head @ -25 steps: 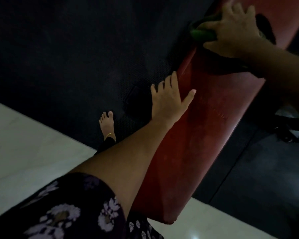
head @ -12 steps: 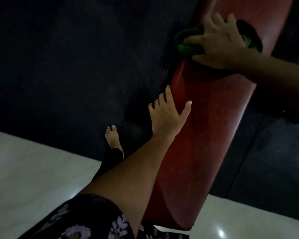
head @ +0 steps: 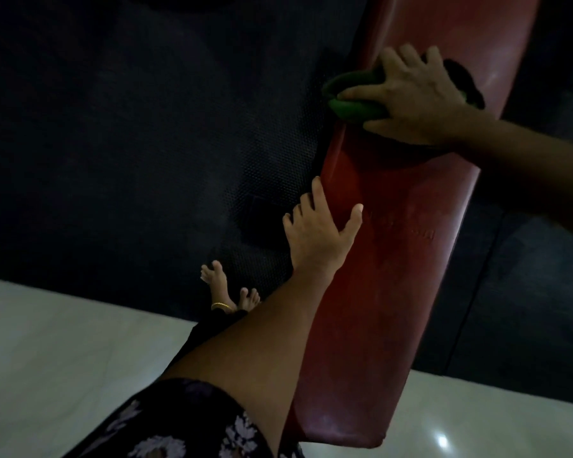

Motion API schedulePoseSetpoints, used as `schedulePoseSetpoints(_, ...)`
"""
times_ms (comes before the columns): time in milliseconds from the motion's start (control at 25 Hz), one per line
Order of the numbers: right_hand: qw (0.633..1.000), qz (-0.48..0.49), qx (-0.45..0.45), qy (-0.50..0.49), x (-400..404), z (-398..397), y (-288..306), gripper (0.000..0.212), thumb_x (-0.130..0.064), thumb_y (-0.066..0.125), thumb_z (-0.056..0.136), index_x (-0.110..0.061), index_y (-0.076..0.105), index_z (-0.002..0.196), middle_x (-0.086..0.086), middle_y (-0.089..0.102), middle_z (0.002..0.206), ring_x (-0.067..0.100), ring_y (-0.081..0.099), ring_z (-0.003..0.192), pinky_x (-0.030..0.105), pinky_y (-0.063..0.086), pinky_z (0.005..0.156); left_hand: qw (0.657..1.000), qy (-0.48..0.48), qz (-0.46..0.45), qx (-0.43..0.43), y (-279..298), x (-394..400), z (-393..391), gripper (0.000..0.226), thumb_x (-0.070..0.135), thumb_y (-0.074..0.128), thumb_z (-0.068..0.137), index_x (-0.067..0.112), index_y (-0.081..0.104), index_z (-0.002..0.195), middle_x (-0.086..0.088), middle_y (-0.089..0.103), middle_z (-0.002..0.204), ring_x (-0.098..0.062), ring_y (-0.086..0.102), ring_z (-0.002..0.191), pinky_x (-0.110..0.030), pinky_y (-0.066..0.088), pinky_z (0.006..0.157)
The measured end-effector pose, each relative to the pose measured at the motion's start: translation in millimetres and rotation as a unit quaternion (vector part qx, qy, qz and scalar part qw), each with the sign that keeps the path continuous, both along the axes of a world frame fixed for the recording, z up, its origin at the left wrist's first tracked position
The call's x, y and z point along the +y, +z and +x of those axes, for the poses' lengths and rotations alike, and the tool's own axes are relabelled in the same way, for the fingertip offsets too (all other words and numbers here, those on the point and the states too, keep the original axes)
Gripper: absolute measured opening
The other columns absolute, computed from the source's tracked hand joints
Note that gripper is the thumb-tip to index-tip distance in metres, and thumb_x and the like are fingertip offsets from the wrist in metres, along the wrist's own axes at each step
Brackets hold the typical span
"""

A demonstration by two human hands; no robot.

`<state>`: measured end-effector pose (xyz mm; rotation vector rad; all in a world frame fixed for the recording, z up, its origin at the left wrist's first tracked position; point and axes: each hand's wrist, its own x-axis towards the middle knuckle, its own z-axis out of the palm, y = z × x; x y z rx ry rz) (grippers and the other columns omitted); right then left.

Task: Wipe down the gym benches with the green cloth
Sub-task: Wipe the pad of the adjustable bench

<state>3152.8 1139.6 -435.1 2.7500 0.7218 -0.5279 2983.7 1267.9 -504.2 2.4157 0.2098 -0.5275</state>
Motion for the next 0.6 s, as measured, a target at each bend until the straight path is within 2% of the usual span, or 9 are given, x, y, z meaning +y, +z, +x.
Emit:
schedulePoseSetpoints(80,0.999,-0.003,-0.017,-0.05,-0.7,14.5,5.5,0.079,-0.062,0.016,0.072,-0.031,0.043,0.139,0.026,0.041,0.124,0.041,0.038,0.115,0.051,0.028,0.096,1.0,0.0,-0.005,0.001,2.3,-1.9,0.2,0.088,0.07,0.019,0.083,0.009,0.022,0.147,-0.012,0.048,0.136,-0.026,0.05,0.12,-0.049,0.036,0.104)
schedulePoseSetpoints(160,0.996,-0.029,-0.03,-0.078,4.5,13.5,2.6,0.057,-0.053,0.038,0.087,-0.029,0.045,0.138,0.026,0.04,0.127,0.041,0.037,0.118,0.052,0.026,0.099,1.0,-0.01,0.002,0.008,4.2,-1.8,-0.2,0.089,0.07,0.018,0.083,0.009,0.021,0.147,-0.012,0.048,0.136,-0.027,0.05,0.121,-0.051,0.033,0.106)
schedulePoseSetpoints(240,1.0,-0.02,-0.008,0.011,10.2,1.9,-2.1,0.05,-0.041,0.055,0.087,-0.026,0.05,0.135,0.026,0.041,0.125,0.04,0.039,0.115,0.052,0.028,0.097,0.999,-0.028,0.016,0.023,5.4,0.0,0.5,0.089,0.07,0.018,0.083,0.01,0.019,0.148,-0.013,0.045,0.138,-0.028,0.045,0.125,-0.055,0.023,0.11)
schedulePoseSetpoints(320,0.995,-0.017,0.013,0.096,5.9,4.4,1.6,0.052,-0.039,0.058,0.085,-0.026,0.051,0.134,0.027,0.042,0.124,0.04,0.041,0.111,0.051,0.03,0.094,0.998,-0.045,0.036,0.04,6.2,2.2,3.8,0.089,0.07,0.017,0.083,0.01,0.016,0.149,-0.013,0.041,0.142,-0.029,0.039,0.131,-0.059,0.012,0.112)
schedulePoseSetpoints(360,0.996,-0.024,0.008,0.081,2.6,14.2,4.3,0.053,-0.04,0.057,0.086,-0.026,0.049,0.136,0.027,0.041,0.126,0.04,0.04,0.113,0.051,0.03,0.095,0.996,-0.055,0.047,0.047,7.1,3.3,4.6,0.089,0.07,0.016,0.083,0.01,0.015,0.149,-0.013,0.039,0.144,-0.029,0.035,0.134,-0.06,0.008,0.112)
schedulePoseSetpoints(480,0.997,-0.032,-0.036,-0.053,2.6,29.3,5.4,0.053,-0.04,0.055,0.09,-0.028,0.043,0.14,0.026,0.037,0.132,0.041,0.036,0.121,0.052,0.025,0.101,0.991,-0.097,0.063,0.074,10.1,7.0,8.8,0.089,0.07,0.016,0.086,0.009,0.007,0.15,-0.014,0.034,0.147,-0.03,0.032,0.136,-0.063,0.003,0.111)
schedulePoseSetpoints(520,0.997,-0.044,-0.034,-0.044,5.6,23.9,4.5,0.053,-0.04,0.054,0.09,-0.028,0.043,0.14,0.025,0.037,0.133,0.04,0.035,0.121,0.052,0.025,0.101,0.987,-0.114,0.065,0.094,12.9,8.5,9.6,0.088,0.07,0.018,0.088,0.009,0.003,0.15,-0.015,0.033,0.147,-0.031,0.034,0.134,-0.063,0.004,0.11)
schedulePoseSetpoints(600,0.997,-0.06,0.011,0.045,5.6,7.5,3.6,0.054,-0.043,0.053,0.089,-0.029,0.042,0.14,0.024,0.037,0.132,0.038,0.037,0.119,0.05,0.029,0.098,0.975,-0.148,0.074,0.147,21.8,9.8,9.8,0.088,0.068,0.019,0.09,0.009,-0.006,0.149,-0.018,0.031,0.147,-0.035,0.038,0.13,-0.064,0.008,0.109)
